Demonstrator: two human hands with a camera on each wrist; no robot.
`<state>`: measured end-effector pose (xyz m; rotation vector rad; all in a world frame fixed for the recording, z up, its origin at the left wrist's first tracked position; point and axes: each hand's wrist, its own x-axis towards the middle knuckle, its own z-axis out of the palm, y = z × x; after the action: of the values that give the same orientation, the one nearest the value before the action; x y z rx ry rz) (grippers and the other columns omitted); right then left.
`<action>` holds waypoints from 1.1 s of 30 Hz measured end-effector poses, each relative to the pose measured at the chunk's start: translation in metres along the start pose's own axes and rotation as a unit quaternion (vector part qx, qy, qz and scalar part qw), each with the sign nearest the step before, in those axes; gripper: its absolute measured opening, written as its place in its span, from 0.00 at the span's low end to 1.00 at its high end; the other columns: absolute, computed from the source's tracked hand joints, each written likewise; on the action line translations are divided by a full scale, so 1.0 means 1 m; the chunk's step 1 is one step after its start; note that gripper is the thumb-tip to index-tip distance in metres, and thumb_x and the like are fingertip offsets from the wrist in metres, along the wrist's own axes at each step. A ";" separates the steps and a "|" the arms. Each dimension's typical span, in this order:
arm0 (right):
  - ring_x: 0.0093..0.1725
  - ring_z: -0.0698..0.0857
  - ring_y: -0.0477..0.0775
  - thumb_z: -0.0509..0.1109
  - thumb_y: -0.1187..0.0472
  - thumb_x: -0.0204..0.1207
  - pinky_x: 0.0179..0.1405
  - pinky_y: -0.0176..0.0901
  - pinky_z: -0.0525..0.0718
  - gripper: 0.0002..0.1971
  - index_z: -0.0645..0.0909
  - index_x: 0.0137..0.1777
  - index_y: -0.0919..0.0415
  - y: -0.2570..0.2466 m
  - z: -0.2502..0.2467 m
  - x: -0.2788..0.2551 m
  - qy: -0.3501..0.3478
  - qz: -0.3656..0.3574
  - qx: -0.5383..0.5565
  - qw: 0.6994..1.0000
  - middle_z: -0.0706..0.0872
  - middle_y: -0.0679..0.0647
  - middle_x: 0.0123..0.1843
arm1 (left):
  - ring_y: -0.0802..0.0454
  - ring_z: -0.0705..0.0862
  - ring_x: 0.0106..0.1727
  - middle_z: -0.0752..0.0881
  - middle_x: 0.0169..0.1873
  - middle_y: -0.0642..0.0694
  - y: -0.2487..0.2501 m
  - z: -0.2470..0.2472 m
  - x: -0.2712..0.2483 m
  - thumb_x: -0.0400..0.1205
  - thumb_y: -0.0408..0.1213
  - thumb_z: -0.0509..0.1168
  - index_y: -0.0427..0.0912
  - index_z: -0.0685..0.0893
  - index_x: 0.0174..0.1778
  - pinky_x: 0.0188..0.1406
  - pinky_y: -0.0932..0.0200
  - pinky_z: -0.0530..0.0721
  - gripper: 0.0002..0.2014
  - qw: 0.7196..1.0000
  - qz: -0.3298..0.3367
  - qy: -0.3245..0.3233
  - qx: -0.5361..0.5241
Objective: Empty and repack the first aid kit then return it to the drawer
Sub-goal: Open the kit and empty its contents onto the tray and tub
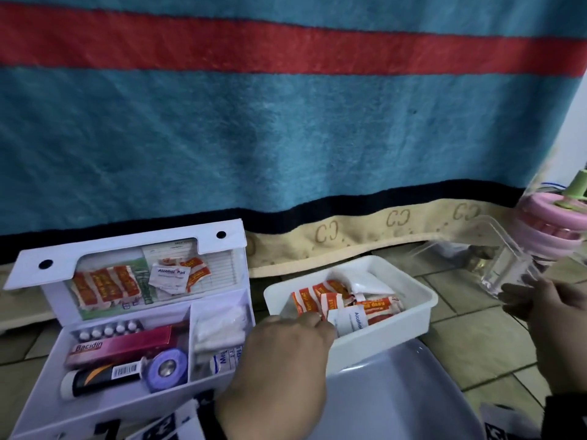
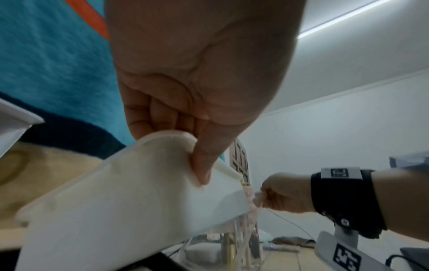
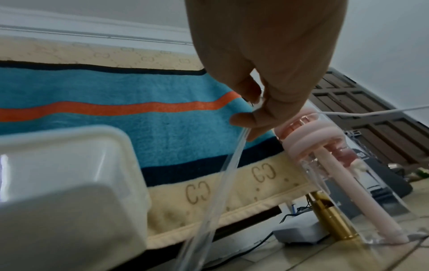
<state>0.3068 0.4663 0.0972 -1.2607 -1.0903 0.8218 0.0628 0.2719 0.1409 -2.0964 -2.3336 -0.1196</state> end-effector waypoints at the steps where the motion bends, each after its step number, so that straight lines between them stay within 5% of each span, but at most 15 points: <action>1: 0.22 0.85 0.38 0.52 0.62 0.80 0.20 0.24 0.80 0.14 0.78 0.39 0.53 0.000 0.002 0.000 0.008 0.008 0.005 1.000 0.87 0.41 0.23 | 0.48 0.85 0.41 0.84 0.47 0.54 0.000 -0.006 -0.001 0.69 0.43 0.74 0.51 0.83 0.51 0.26 0.66 0.57 0.15 1.000 -0.005 0.006 -0.004; 3: 0.20 0.84 0.38 0.52 0.62 0.79 0.18 0.23 0.78 0.13 0.78 0.40 0.55 -0.004 0.006 -0.001 0.027 0.032 0.019 0.999 0.87 0.45 0.23 | 0.54 0.79 0.20 0.83 0.27 0.57 -0.002 -0.016 -0.004 0.44 0.44 0.83 0.52 0.84 0.30 0.27 0.69 0.41 0.21 0.999 -0.010 0.014 -0.033; 5: 0.19 0.83 0.38 0.53 0.64 0.79 0.16 0.23 0.76 0.13 0.79 0.41 0.58 -0.004 0.010 0.000 0.013 0.057 0.024 0.998 0.87 0.51 0.23 | 0.56 0.76 0.16 0.81 0.21 0.58 -0.002 -0.012 -0.003 0.39 0.43 0.83 0.53 0.82 0.25 0.22 0.70 0.43 0.22 0.999 -0.017 0.048 -0.010; 8: 0.18 0.84 0.42 0.52 0.71 0.81 0.17 0.27 0.80 0.11 0.78 0.50 0.67 -0.002 0.028 -0.015 -0.101 0.117 0.007 0.988 0.85 0.50 0.18 | 0.57 0.77 0.17 0.82 0.21 0.57 -0.005 -0.012 -0.001 0.42 0.43 0.83 0.53 0.82 0.26 0.19 0.66 0.58 0.21 0.999 -0.003 0.030 -0.015; 11: 0.26 0.86 0.57 0.53 0.74 0.81 0.20 0.34 0.85 0.10 0.77 0.52 0.71 0.004 0.053 -0.039 -0.172 0.158 -0.046 0.971 0.86 0.55 0.20 | 0.56 0.78 0.17 0.82 0.22 0.56 -0.007 -0.006 0.007 0.42 0.42 0.83 0.52 0.83 0.26 0.20 0.64 0.59 0.20 0.999 -0.012 0.038 -0.016; 14: 0.32 0.82 0.62 0.57 0.79 0.76 0.37 0.50 0.84 0.08 0.78 0.44 0.82 0.012 0.074 -0.058 -0.240 0.170 -0.091 0.952 0.85 0.64 0.27 | 0.49 0.85 0.39 0.86 0.43 0.52 -0.007 -0.001 0.016 0.70 0.39 0.74 0.49 0.84 0.46 0.32 0.60 0.66 0.11 0.999 -0.035 0.012 0.004; 16: 0.33 0.82 0.62 0.59 0.81 0.73 0.42 0.54 0.84 0.10 0.81 0.37 0.78 0.018 0.084 -0.064 -0.271 0.176 -0.117 0.939 0.84 0.65 0.27 | 0.45 0.83 0.52 0.83 0.55 0.48 -0.012 0.011 0.024 0.80 0.33 0.62 0.47 0.79 0.58 0.40 0.57 0.67 0.11 0.999 -0.025 0.021 0.043; 20: 0.32 0.81 0.58 0.65 0.79 0.71 0.36 0.51 0.85 0.10 0.82 0.31 0.72 0.034 0.096 -0.065 -0.297 0.175 -0.191 0.919 0.86 0.67 0.31 | 0.44 0.83 0.51 0.83 0.54 0.47 -0.017 0.025 0.030 0.79 0.28 0.60 0.46 0.81 0.56 0.40 0.57 0.69 0.13 0.998 -0.045 -0.023 0.046; 23: 0.29 0.76 0.48 0.72 0.74 0.72 0.21 0.27 0.74 0.14 0.77 0.27 0.65 0.032 0.096 -0.066 -0.318 0.151 -0.232 0.907 0.80 0.54 0.27 | 0.46 0.86 0.42 0.86 0.44 0.49 -0.016 0.021 0.028 0.72 0.32 0.71 0.47 0.85 0.47 0.34 0.60 0.74 0.10 0.998 -0.041 -0.025 0.045; 25: 0.31 0.76 0.43 0.73 0.69 0.74 0.24 0.25 0.73 0.15 0.75 0.28 0.58 0.028 0.097 -0.063 -0.333 0.140 -0.242 0.901 0.76 0.46 0.28 | 0.44 0.85 0.50 0.85 0.52 0.46 -0.017 0.032 0.029 0.78 0.30 0.63 0.46 0.82 0.56 0.40 0.58 0.74 0.12 0.998 -0.036 -0.029 0.045; 28: 0.37 0.79 0.44 0.69 0.61 0.78 0.31 0.28 0.71 0.09 0.79 0.37 0.61 0.022 0.096 -0.062 -0.317 0.162 -0.268 0.895 0.71 0.44 0.31 | 0.43 0.83 0.54 0.83 0.57 0.46 -0.021 0.041 0.032 0.81 0.27 0.58 0.45 0.81 0.60 0.42 0.57 0.72 0.15 0.998 -0.030 -0.023 0.053; 31: 0.34 0.83 0.51 0.63 0.79 0.74 0.31 0.34 0.79 0.13 0.79 0.29 0.67 0.033 0.097 -0.053 -0.315 0.121 -0.306 0.890 0.81 0.56 0.29 | 0.42 0.84 0.54 0.84 0.57 0.45 -0.024 0.046 0.032 0.81 0.26 0.58 0.44 0.81 0.60 0.43 0.55 0.74 0.15 0.996 -0.024 -0.047 0.070; 33: 0.36 0.81 0.56 0.63 0.78 0.73 0.40 0.45 0.82 0.14 0.78 0.29 0.64 0.033 0.097 -0.051 -0.305 0.121 -0.353 0.876 0.82 0.60 0.33 | 0.41 0.85 0.53 0.85 0.56 0.43 -0.024 0.050 0.031 0.82 0.27 0.58 0.44 0.82 0.60 0.44 0.54 0.78 0.14 0.995 -0.026 -0.061 0.072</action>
<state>0.2022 0.4543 0.0529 -1.8309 -1.8825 1.1024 0.0382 0.3036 0.0916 -2.0308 -2.3832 0.1776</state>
